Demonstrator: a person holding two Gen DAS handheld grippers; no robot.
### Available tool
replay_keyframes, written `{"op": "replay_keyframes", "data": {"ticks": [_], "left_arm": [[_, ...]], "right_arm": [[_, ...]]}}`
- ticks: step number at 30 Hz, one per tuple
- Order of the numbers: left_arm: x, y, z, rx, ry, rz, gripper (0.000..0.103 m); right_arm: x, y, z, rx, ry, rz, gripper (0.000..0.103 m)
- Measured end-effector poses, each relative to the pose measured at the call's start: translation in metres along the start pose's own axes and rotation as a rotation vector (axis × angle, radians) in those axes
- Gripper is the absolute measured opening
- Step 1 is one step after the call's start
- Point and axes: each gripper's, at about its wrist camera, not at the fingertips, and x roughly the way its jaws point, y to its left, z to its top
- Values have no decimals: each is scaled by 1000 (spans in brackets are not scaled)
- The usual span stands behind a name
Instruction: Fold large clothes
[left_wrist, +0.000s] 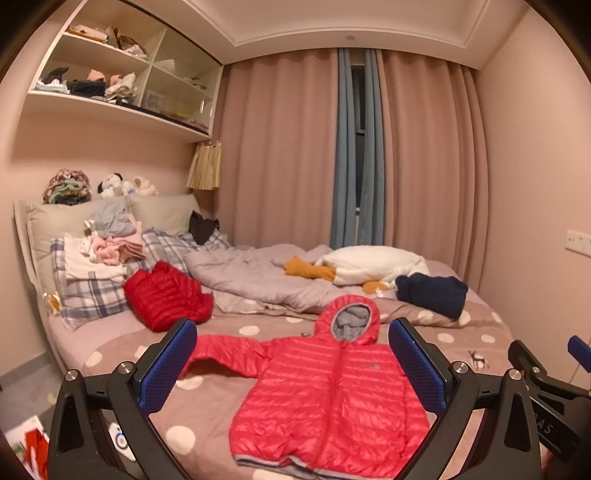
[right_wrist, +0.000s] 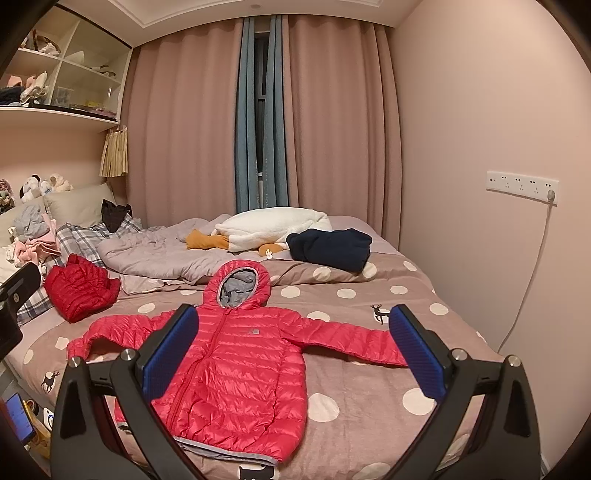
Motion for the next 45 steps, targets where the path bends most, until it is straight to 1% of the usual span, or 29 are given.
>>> {"op": "replay_keyframes", "data": {"ticks": [22,26,45], "left_arm": [[-2,-3,4,18,-3,-19,102],[-2,-5,4,20,-11,-10,102],[-1,-8,2,33,-10,-18,102]], "right_arm": [[1,-4,-1,7,11,-15,103],[0,-5,-1,11,10,-13,103],[-1,-5,1,5,4,-12,103]]}}
